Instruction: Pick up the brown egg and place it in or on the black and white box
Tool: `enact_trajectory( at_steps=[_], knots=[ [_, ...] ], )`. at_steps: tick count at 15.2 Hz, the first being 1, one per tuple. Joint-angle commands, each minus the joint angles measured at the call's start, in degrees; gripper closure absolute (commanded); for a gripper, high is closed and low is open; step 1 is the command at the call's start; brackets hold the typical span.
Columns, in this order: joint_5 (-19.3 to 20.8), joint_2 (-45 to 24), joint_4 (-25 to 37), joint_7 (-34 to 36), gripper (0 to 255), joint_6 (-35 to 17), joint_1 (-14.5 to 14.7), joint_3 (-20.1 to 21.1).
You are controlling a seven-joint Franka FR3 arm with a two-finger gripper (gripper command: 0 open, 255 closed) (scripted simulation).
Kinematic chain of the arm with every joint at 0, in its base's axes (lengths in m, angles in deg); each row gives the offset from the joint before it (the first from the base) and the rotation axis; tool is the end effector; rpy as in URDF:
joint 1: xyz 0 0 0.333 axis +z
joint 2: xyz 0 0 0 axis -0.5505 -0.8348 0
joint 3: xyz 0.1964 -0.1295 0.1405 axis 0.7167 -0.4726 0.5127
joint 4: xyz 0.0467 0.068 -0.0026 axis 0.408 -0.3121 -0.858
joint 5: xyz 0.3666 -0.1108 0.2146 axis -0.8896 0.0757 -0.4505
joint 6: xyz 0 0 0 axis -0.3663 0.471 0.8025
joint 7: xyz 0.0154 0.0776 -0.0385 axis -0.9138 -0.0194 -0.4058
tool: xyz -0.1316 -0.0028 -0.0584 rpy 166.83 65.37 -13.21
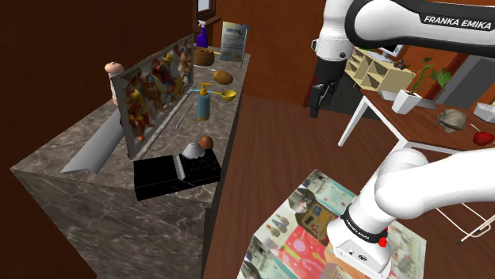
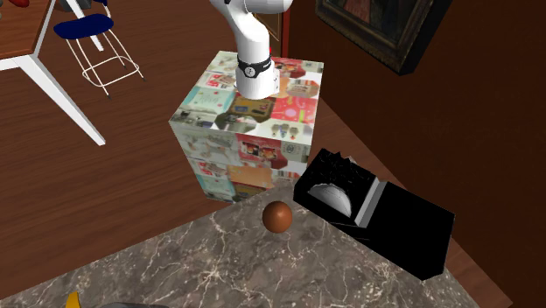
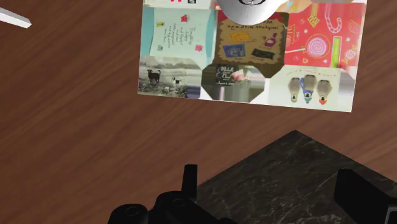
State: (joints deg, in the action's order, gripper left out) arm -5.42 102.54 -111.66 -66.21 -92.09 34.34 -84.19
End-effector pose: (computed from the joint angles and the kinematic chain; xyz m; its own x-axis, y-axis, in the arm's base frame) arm 0.3750 0.0191 0.4906 0.9909 0.0318 -0.1307 0.0484 -0.9908 0.1264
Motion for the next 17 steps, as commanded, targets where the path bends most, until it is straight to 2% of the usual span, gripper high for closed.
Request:
enact_trajectory(
  at_steps=[1,9,17],
  knots=[
    [0.0,0.0,0.0,0.0,0,0.0,0.0,0.0],
    [-3.4,-12.5,-0.1,1.4,0,-15.0,1.8,1.6],
    [-5.8,-27.3,4.6,2.2,0,-27.7,3.5,3.5]
  ],
)
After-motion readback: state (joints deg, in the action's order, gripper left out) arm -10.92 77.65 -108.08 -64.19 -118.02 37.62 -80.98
